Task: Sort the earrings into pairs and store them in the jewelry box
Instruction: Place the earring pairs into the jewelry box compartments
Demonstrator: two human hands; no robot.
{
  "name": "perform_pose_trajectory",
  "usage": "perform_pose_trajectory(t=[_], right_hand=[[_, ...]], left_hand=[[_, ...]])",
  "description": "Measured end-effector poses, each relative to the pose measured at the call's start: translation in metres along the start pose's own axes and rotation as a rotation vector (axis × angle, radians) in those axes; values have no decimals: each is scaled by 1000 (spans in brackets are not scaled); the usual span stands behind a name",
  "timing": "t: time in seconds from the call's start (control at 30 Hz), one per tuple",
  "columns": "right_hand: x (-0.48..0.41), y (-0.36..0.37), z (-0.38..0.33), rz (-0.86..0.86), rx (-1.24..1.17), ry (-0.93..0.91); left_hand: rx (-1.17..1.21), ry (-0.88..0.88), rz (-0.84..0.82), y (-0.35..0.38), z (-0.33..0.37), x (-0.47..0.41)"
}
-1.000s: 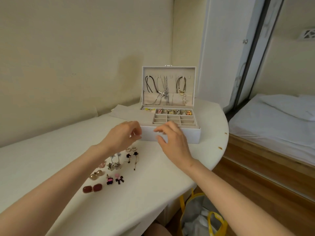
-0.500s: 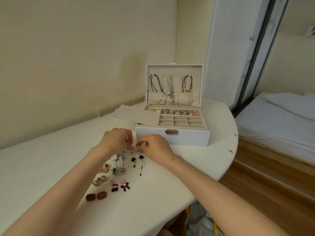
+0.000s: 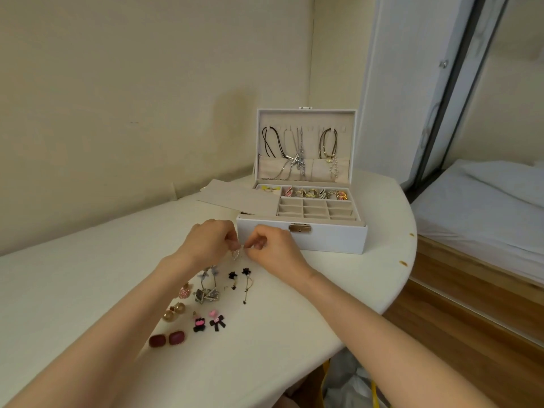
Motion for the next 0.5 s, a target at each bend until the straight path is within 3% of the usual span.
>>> perform_pose_trajectory(t=[0.37,0.5], right_hand=[[15,-26,6,-45,-445,171],[15,-29,8,-65,-577,175]], left_hand=[[348,132,21,-4,20,7],[574,160,-46,-5,23,9]])
Point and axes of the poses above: each hand's wrist, its own x-axis away from the middle knuckle, its own y-axis out of the palm, z = x × y, the point moved 2 cm from there along -x, towards the middle knuckle, and after that the axes turned 11 degrees about x, right-handed, at the moved point
